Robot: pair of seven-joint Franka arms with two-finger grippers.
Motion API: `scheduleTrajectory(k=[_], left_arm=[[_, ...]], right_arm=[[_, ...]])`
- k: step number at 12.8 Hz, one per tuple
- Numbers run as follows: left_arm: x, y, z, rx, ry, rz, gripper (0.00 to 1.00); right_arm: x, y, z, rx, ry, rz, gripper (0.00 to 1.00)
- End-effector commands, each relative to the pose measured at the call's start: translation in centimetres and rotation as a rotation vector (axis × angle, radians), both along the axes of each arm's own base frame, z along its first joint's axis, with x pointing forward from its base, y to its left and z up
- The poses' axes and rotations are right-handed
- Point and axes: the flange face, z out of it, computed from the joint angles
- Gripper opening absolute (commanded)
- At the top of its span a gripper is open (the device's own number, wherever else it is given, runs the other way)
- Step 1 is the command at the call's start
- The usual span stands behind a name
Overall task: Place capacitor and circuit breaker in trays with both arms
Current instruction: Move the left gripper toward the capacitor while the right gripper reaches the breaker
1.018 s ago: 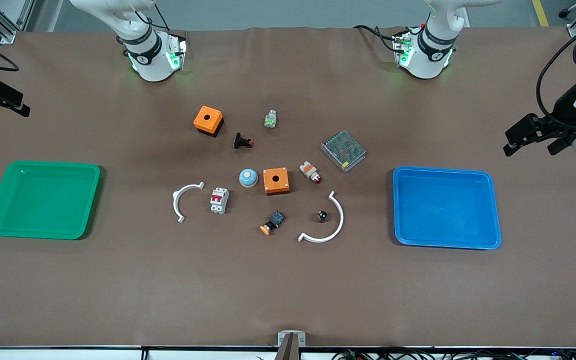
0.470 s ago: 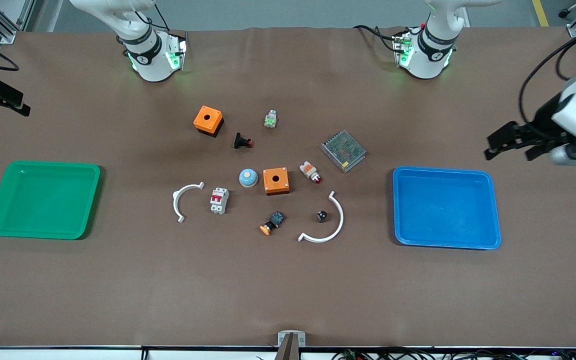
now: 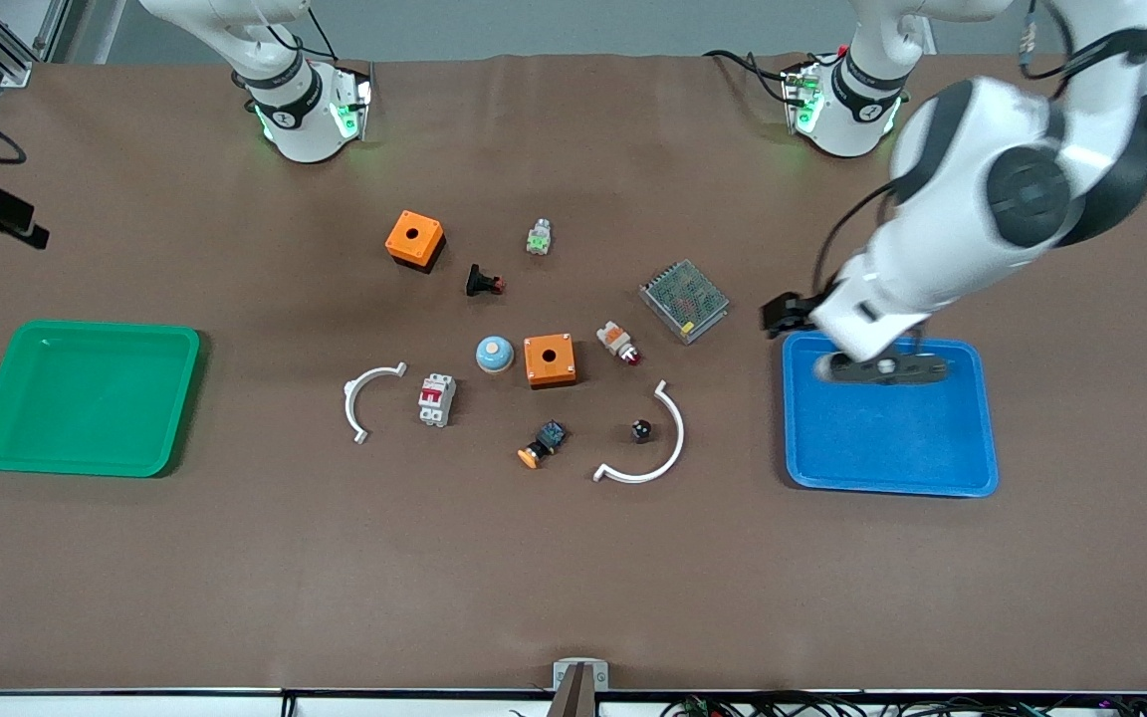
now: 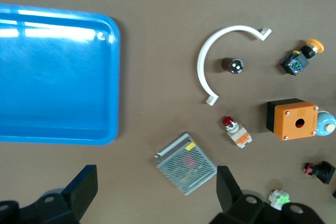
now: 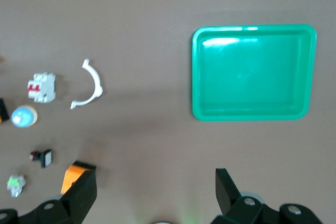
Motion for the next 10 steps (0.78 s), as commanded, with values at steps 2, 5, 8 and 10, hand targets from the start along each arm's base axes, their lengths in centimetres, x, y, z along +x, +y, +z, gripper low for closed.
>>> scheduleTrajectory(k=[2, 5, 8, 10], left_arm=[[-0.2, -1.2, 0.2, 0.012, 0.008, 0.029, 1.00], [0.4, -1.5, 1.3, 0.023, -0.050, 0.066, 1.00], [2.7, -2.4, -2.4, 0.048, -0.138, 0.055, 1.00], [3.5, -2.7, -4.9, 0.061, -0.148, 0.050, 1.00]], right_arm=[[3.1, -0.6, -4.6, 0.011, 0.055, 0.011, 1.00], [5.2, -0.5, -9.1, 0.004, 0.094, 0.045, 1.00], [5.7, 3.1, -10.8, 0.040, 0.101, -0.009, 1.00], [6.1, 9.0, -13.0, 0.042, 0.101, -0.052, 1.00]])
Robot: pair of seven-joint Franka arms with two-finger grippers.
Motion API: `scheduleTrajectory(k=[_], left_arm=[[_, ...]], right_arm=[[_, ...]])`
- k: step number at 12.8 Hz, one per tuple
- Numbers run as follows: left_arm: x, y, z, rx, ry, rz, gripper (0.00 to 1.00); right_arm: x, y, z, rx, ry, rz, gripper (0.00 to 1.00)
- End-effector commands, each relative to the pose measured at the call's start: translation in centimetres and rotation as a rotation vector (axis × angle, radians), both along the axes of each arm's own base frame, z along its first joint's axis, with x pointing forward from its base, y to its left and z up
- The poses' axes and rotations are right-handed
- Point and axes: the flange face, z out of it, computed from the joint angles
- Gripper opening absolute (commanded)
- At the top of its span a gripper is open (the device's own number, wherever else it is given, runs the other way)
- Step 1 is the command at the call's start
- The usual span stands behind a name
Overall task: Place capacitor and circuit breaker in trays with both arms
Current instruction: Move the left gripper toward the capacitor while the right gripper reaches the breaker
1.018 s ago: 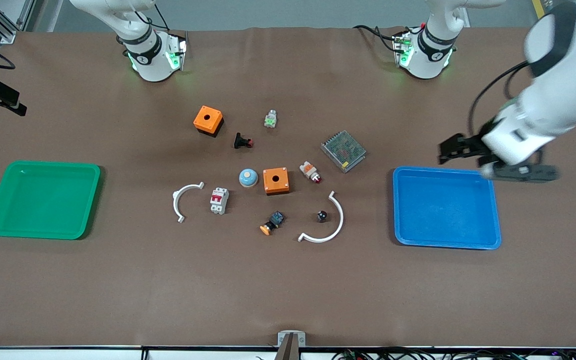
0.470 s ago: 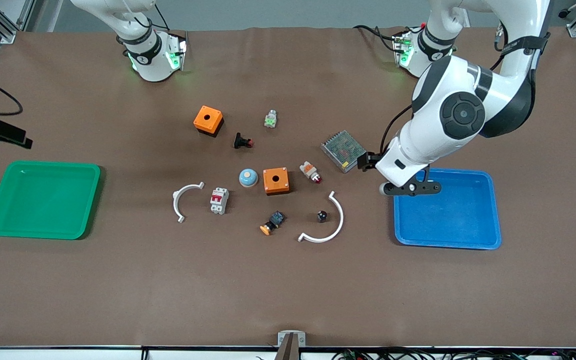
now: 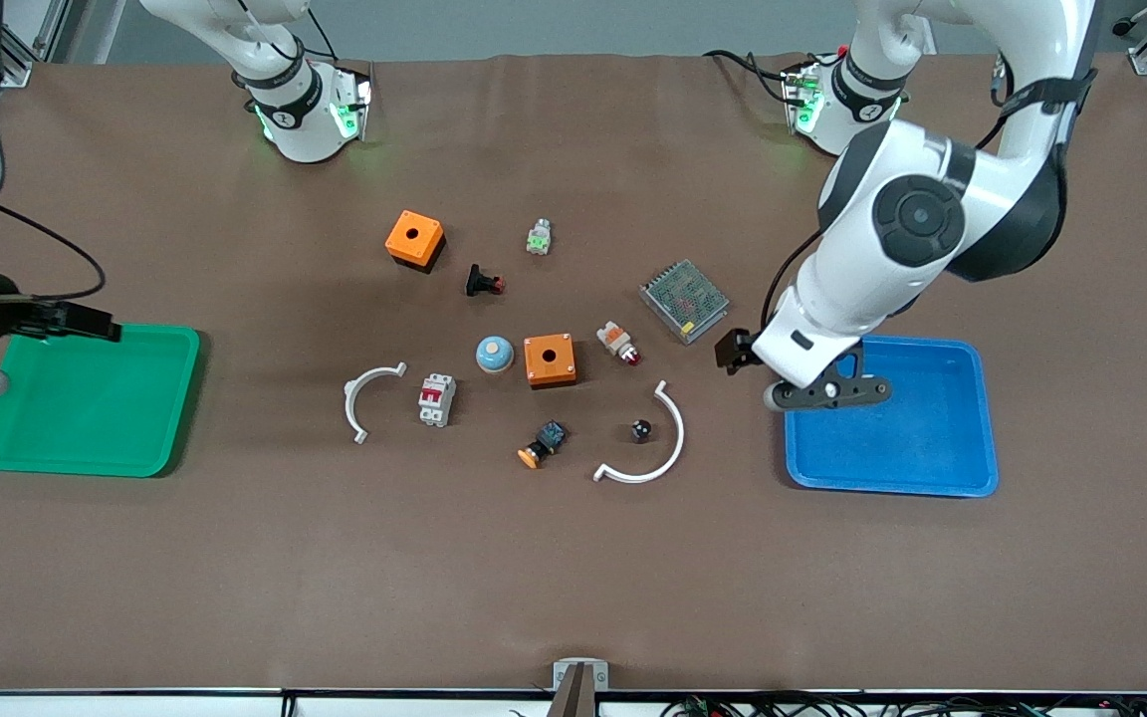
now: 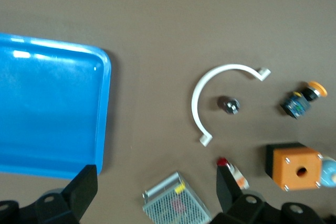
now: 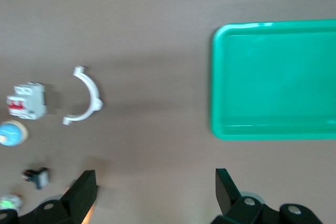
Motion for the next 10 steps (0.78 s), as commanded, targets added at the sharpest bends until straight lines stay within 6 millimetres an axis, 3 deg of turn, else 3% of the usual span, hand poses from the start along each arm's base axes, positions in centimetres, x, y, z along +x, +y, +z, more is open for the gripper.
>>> scheduleTrajectory(k=[1, 4, 7, 10], left_arm=[[0.7, -1.6, -3.9, 0.020, 0.010, 0.014, 1.00], [1.4, -7.3, -6.2, 0.000, 0.004, 0.025, 1.00], [2.0, -11.4, -10.3, -0.018, 0.009, 0.104, 1.00], [1.7, -14.1, -15.5, -0.058, -0.026, 0.185, 1.00]], right_arm=[[0.0, 7.8, -2.5, 0.017, 0.018, -0.036, 1.00], [0.6, 13.6, -5.0, 0.040, -0.006, -0.026, 1.00], [0.2, 20.1, -8.3, 0.026, -0.020, -0.092, 1.00], [0.0, 24.0, -12.5, 0.015, -0.040, -0.071, 1.00]])
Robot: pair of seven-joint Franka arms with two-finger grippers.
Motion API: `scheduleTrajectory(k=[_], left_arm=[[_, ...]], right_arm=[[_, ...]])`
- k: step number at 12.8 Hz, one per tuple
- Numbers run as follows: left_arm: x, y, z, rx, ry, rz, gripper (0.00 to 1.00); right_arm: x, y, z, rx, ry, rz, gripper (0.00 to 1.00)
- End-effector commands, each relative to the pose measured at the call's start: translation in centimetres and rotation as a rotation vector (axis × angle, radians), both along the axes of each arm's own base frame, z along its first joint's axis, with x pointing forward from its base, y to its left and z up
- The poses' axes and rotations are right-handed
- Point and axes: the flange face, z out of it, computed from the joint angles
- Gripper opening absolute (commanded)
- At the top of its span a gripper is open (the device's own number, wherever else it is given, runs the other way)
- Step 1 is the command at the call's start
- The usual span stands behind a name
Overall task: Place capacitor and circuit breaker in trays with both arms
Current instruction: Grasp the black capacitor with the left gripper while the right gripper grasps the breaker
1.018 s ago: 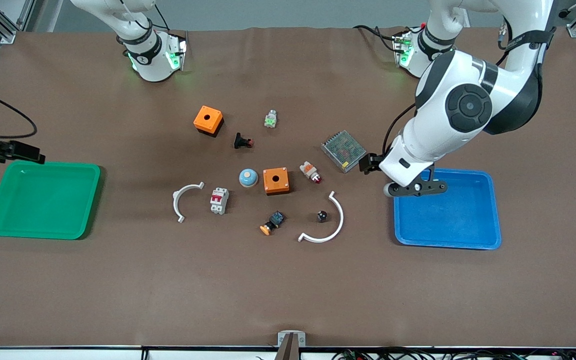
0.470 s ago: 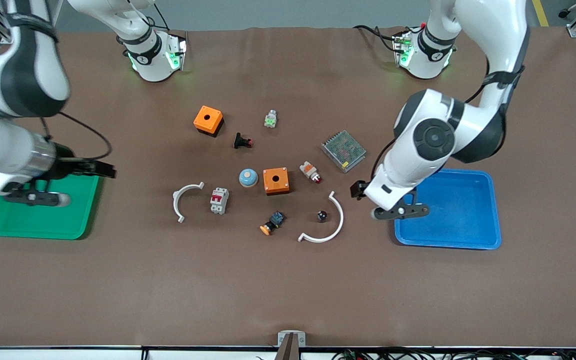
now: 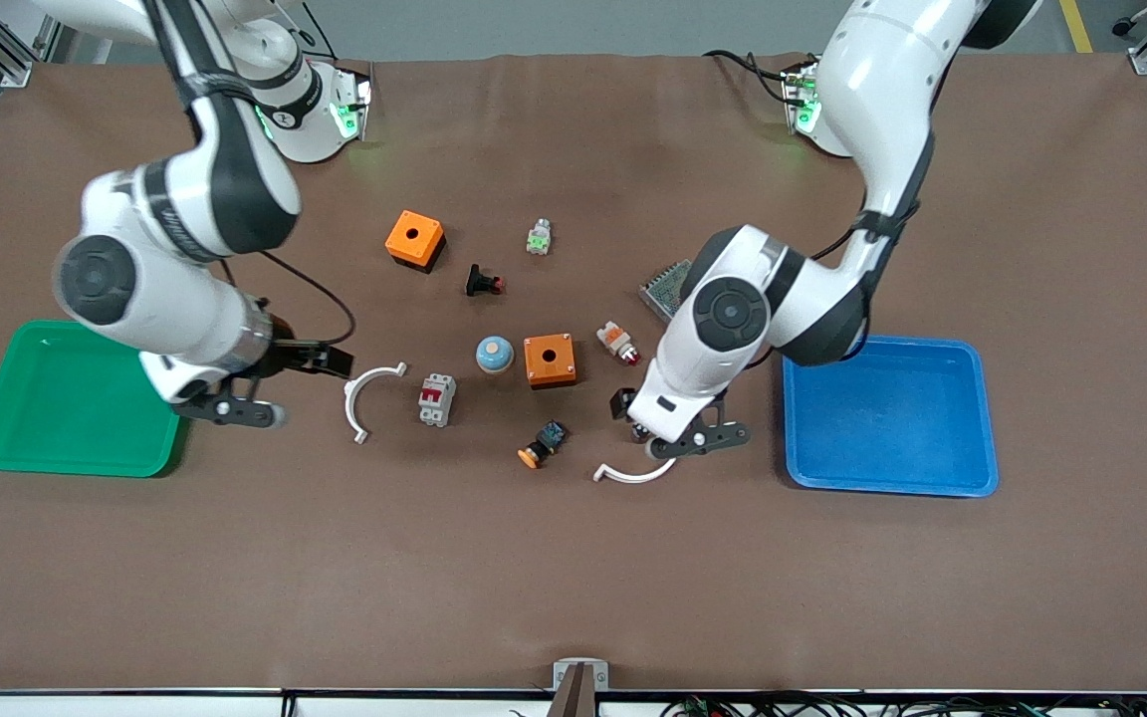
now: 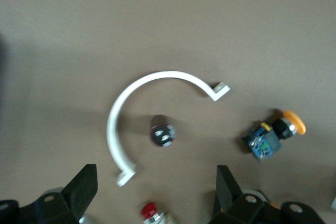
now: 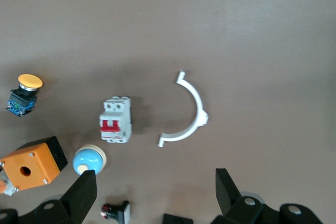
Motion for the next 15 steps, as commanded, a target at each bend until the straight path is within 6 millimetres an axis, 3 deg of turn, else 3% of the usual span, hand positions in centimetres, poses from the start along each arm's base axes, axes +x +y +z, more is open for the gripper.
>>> scheduleTrajectory(k=[1, 3, 6, 11, 15], left_arm=[[0.4, -1.6, -3.8, 0.008, -0.019, 0.029, 1.00], [0.3, -1.4, -5.8, 0.025, -0.001, 0.025, 1.00], [-0.5, -2.1, -7.7, 0.042, 0.009, 0.007, 0.96], [-0.6, -1.9, -8.2, 0.061, 0.007, -0.004, 0.77], [-0.7, -1.8, -8.8, 0.075, 0.006, -0.016, 0.76]], right_arm=[[0.2, 2.0, -3.4, 0.008, -0.016, -0.013, 1.00], [-0.9, 3.8, -6.5, 0.003, -0.042, -0.031, 1.00], [-1.7, 4.8, -9.9, -0.001, -0.072, -0.045, 1.00], [-2.4, 9.0, -14.9, -0.010, -0.115, -0.079, 1.00], [-2.4, 9.2, -17.8, -0.017, -0.132, -0.073, 1.00]])
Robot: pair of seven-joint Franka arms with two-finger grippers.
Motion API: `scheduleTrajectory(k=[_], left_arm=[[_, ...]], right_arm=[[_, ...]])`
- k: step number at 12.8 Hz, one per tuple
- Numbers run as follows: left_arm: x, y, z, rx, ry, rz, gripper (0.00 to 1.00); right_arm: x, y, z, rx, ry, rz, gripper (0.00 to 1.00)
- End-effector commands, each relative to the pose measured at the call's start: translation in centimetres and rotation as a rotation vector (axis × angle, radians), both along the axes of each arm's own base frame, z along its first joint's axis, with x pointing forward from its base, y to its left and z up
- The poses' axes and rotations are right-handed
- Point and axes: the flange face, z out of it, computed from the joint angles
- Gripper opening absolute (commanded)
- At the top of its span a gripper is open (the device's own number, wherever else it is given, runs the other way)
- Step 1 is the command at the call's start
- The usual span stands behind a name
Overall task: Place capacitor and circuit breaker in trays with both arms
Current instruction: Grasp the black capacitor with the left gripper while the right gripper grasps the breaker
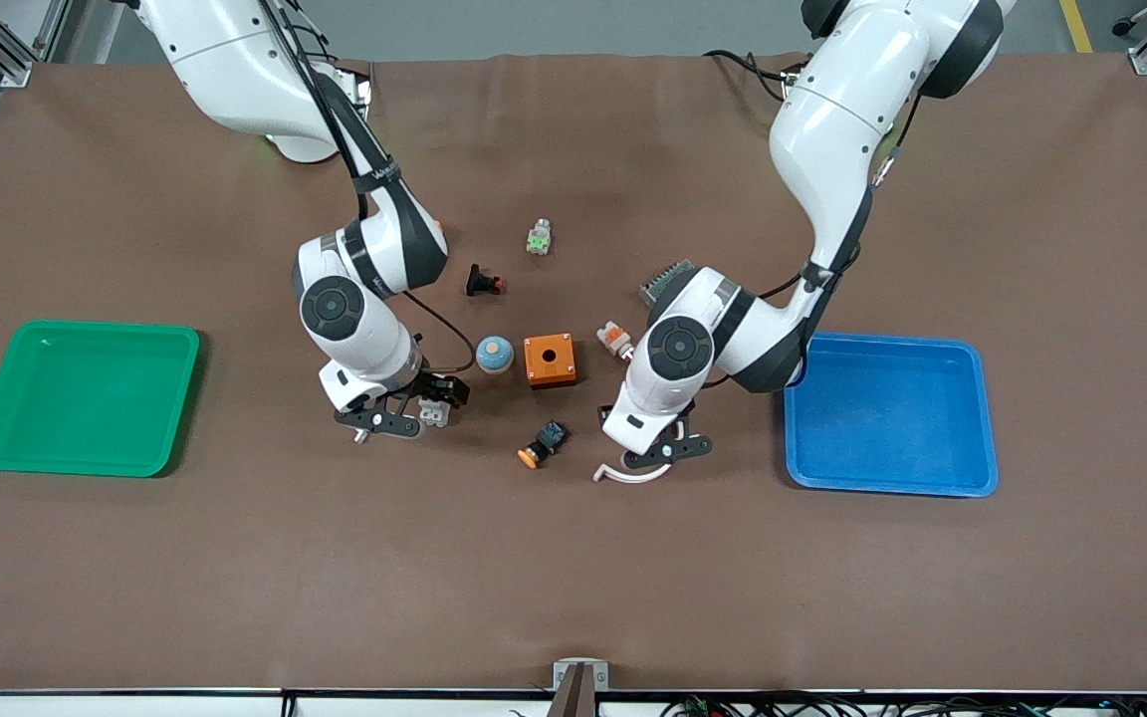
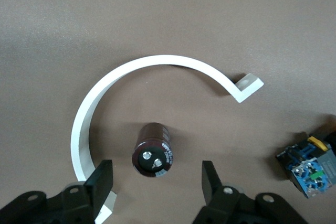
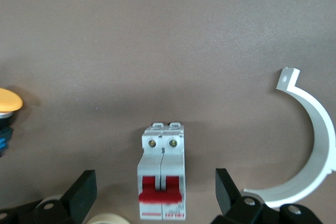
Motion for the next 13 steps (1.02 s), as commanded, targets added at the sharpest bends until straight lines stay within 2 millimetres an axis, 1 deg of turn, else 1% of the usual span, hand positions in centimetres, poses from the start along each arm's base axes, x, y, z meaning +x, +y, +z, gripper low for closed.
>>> scheduleTrajectory(k=[1, 4, 5, 6, 7, 9, 10, 11, 12, 13], left_arm=[[0.1, -0.3, -0.5, 0.026, -0.023, -0.002, 0.76], [0.0, -0.3, -0.7, 0.027, -0.020, 0.000, 0.76], [0.0, -0.3, -0.7, 0.026, -0.019, 0.001, 0.72], [0.0, -0.3, -0.7, 0.026, -0.019, 0.001, 0.66], [0.1, -0.2, -0.7, 0.027, -0.020, 0.000, 0.60], [0.1, -0.2, -0.8, 0.028, -0.019, 0.000, 0.50], [0.0, -0.2, -0.8, 0.029, -0.017, -0.001, 0.46], [0.0, -0.2, -0.8, 0.029, -0.017, -0.001, 0.43], [0.0, -0.2, -0.9, 0.030, -0.016, -0.002, 0.40], [0.0, -0.1, -1.0, 0.031, -0.015, -0.001, 0.36]], right_arm=[[0.2, 0.1, -1.2, 0.002, -0.012, -0.016, 1.00], [-0.3, 0.6, -2.0, -0.006, -0.002, -0.004, 1.00], [-0.6, 1.1, -2.2, -0.006, -0.001, 0.004, 0.99], [-0.6, 1.0, -2.2, -0.009, 0.001, 0.004, 0.96], [-0.7, 1.0, -2.4, -0.011, 0.005, 0.004, 0.89], [-1.0, 0.8, -2.8, -0.016, 0.018, 0.004, 0.71], [-1.1, 0.7, -2.9, -0.019, 0.020, 0.006, 0.61], [-1.2, 0.8, -2.9, -0.021, 0.019, 0.011, 0.48], [-1.3, 0.9, -2.9, -0.023, 0.023, 0.013, 0.29], [-1.2, 0.8, -2.8, -0.023, 0.023, 0.010, 0.05]])
